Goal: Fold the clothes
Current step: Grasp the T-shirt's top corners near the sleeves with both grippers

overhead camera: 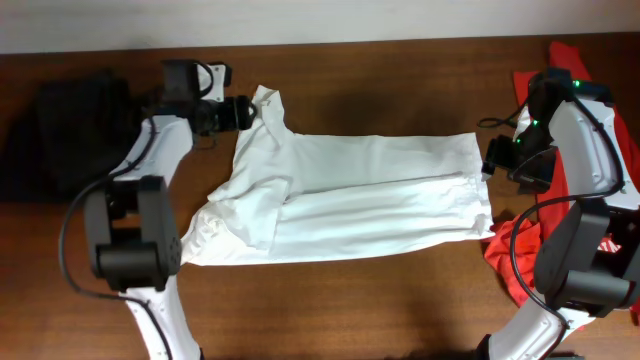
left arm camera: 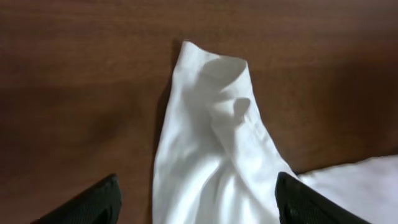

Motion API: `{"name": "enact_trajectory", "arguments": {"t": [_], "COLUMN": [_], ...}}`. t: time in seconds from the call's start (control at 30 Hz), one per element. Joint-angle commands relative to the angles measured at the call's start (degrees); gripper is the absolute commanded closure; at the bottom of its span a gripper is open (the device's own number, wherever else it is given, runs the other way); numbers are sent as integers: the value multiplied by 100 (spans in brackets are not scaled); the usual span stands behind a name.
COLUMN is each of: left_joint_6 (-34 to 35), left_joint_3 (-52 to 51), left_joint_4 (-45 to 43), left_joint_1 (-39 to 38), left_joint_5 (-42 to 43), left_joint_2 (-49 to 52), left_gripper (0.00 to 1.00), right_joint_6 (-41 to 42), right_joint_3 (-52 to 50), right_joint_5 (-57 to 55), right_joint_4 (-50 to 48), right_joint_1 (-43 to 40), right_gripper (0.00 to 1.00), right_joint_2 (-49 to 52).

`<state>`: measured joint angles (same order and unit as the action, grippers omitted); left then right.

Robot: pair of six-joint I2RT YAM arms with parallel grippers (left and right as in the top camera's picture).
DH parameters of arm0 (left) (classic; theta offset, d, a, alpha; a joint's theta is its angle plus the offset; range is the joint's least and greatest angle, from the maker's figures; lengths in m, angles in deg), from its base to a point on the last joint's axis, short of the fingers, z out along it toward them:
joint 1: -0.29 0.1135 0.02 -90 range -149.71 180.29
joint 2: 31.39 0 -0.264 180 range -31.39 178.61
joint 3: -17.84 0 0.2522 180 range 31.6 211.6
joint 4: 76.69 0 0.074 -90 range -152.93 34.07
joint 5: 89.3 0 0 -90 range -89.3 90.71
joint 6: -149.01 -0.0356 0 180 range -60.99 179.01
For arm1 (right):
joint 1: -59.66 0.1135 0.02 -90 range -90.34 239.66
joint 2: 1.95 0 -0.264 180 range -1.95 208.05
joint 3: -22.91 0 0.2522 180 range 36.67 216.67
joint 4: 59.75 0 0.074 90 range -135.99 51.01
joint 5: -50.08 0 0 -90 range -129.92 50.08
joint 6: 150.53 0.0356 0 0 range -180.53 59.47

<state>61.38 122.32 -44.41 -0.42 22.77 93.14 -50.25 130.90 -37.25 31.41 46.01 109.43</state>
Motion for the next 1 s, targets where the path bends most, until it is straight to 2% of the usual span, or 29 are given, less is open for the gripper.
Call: {"name": "enact_trajectory", "arguments": {"t": [0.0,0.2,0.43,0.5,0.67,0.7,0.77,0.83,0.97], "left_joint_6": [-2,234,232,232,227,229,232,234,236], "left_joint_3": [59,59,57,57,57,57,57,63,251], "left_joint_4": [-411,-632,-610,-610,-546,-546,-544,-518,-164], "left_joint_1": [-11,-15,-133,-221,-483,-509,-520,-496,-398], "left_joint_5": [81,-575,-551,-533,-544,-562,-643,-798,-1115], "left_joint_2": [337,575,859,931,955,955,955,953,949], "left_gripper": [23,27,27,30,49,61,79,87,96], "right_joint_6": [-46,-66,-63,-63,-63,-63,-63,-63,-66], "right_joint_3": [83,81,81,81,81,81,81,81,81], "right_joint_5": [35,33,33,33,33,33,33,35,129], "right_joint_4": [17,17,17,17,-24,-31,-42,-68,-452], "right_joint_1": [-20,-20,-20,-20,-20,-20,-20,-20,-17], "right_gripper": [29,29,29,29,29,29,29,29,29], "right_joint_2": [-118,-118,-118,-118,-118,-118,-118,-118,-118]}}
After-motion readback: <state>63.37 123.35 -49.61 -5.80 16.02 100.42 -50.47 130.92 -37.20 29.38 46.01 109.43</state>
